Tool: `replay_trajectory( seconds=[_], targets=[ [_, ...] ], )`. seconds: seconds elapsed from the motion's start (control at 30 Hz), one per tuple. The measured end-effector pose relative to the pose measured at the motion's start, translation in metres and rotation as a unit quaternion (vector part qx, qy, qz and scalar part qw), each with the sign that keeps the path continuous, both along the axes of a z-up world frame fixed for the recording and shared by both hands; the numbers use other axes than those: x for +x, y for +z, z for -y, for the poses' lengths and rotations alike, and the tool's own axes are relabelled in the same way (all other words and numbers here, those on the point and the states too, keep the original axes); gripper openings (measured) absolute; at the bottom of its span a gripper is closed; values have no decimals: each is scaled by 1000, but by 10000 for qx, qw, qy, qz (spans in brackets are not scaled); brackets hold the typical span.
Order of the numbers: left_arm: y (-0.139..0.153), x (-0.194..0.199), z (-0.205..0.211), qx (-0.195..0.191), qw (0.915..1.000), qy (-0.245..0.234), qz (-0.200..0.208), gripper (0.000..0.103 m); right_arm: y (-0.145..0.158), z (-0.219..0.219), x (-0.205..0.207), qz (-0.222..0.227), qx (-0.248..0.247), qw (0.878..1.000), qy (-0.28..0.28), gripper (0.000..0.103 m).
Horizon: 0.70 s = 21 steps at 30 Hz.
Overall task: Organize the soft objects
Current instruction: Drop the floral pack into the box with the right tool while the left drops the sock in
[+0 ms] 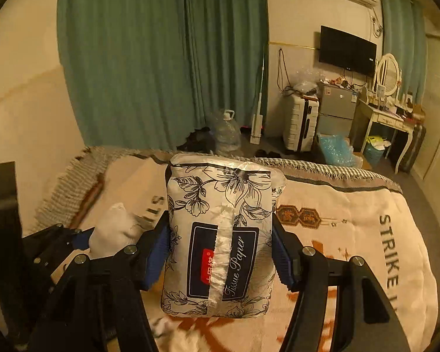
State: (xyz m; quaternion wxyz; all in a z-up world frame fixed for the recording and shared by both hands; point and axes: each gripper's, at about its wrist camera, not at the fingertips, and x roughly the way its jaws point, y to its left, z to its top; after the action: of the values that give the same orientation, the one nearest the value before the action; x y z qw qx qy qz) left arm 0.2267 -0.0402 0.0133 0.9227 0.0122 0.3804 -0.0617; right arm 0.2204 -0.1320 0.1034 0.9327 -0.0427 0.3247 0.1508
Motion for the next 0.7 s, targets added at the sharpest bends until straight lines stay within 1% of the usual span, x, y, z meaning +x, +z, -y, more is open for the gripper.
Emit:
replay_trajectory(
  seconds=[0.03,0.07,0.1,0.2,0.3,0.37,0.4,0.43,0.47,0.57,0.7],
  targets=[
    [-16,8,2,109,9999,-28,-77,56,-13,-4,14,-109,59,9999,-4,62],
    [-23,10,3,184,9997,-44,-122,56,-25,-7,25,-222,95,9997,-18,62],
    [-39,15,5,315,9992,-86,-222,56,-38,-10,35,-332,67,9994,-42,62],
    [-69,20,6,365,9986,-110,-376,57,-74,-13,59,-467,-81,9989,-71,62],
    [-81,24,5,233,9988,-113,-411,61,-100,-1,74,-608,108,9979,-173,63],
    [-86,24,6,261,9991,8,-347,68,-111,8,78,-629,259,9974,-235,72],
    [-85,24,7,276,9991,46,-330,74,-114,13,80,-661,271,9971,-266,74],
    [-84,22,8,257,9992,52,-302,79,-116,17,79,-624,255,9972,-315,80],
    [-80,19,7,267,9993,65,-240,81,-115,23,76,-527,254,9976,-366,87],
    [-68,7,4,361,9991,192,-68,81,-107,33,63,-362,381,9978,-409,90],
    [-41,-24,-8,211,9992,346,50,81,-78,38,28,-158,284,9983,-478,90]
  ],
)
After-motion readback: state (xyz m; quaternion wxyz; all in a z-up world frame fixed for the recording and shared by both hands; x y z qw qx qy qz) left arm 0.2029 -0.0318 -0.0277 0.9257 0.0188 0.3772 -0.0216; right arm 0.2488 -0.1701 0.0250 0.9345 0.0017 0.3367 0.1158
